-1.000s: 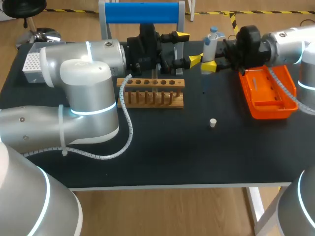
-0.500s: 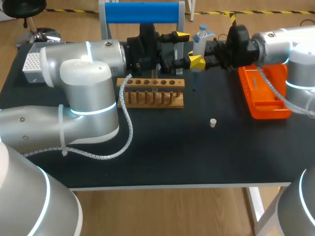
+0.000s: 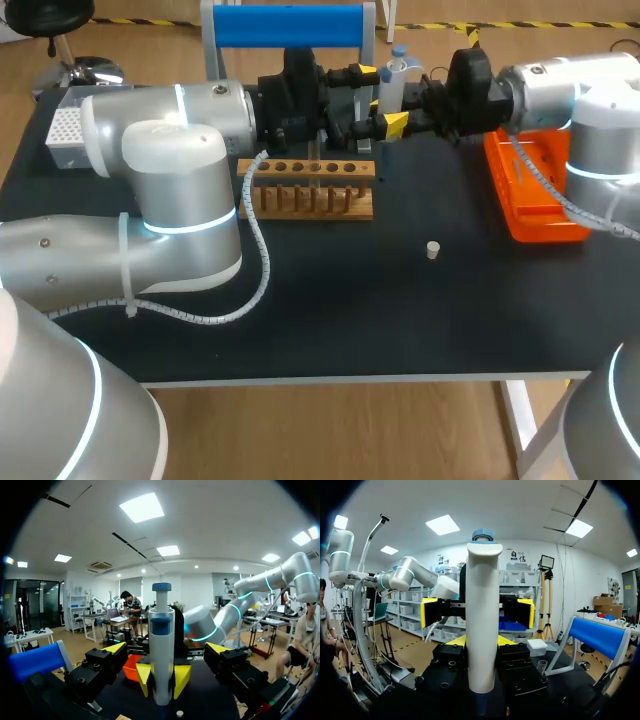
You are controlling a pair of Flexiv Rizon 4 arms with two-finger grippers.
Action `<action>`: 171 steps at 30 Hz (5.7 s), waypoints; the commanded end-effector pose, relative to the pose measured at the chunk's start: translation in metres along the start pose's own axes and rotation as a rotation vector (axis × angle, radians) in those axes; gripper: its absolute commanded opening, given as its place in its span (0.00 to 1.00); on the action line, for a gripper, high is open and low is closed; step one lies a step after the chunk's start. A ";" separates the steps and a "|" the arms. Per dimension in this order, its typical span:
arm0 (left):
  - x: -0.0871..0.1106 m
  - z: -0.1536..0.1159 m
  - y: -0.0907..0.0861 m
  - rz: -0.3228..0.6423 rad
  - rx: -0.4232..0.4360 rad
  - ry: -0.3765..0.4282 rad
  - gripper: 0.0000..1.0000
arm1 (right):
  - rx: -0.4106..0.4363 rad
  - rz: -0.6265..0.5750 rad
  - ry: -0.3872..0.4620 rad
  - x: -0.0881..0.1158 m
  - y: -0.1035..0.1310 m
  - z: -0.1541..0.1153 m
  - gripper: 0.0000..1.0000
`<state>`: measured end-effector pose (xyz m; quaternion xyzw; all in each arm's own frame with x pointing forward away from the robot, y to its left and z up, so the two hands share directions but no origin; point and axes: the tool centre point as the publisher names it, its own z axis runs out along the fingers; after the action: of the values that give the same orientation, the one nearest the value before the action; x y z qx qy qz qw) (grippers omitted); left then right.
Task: Invert the test tube, pick up the pipette, mount the tip to pipette, aspirate from beaker and dispense into the tube, eject the tip, return the pipette, and cap with the stopper.
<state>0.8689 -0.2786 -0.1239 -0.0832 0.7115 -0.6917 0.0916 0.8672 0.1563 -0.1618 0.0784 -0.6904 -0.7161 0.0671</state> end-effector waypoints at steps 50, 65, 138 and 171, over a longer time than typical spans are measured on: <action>0.001 0.002 0.001 0.001 0.001 -0.005 0.00 | -0.024 0.023 -0.024 0.009 0.012 -0.064 1.00; 0.001 0.002 0.001 0.001 0.001 -0.005 0.00 | 0.014 0.118 -0.227 -0.091 -0.008 -0.086 1.00; 0.001 0.002 0.001 0.001 0.001 -0.005 0.00 | 0.294 0.037 -0.374 -0.237 -0.002 -0.029 1.00; -0.098 -0.174 0.034 -0.094 -0.209 -0.530 0.00 | 0.294 0.037 -0.374 -0.237 -0.002 -0.029 1.00</action>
<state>0.9143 -0.0927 -0.1530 -0.3076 0.7209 -0.5723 0.2410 1.1040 0.1771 -0.1616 -0.0606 -0.7876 -0.6099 -0.0632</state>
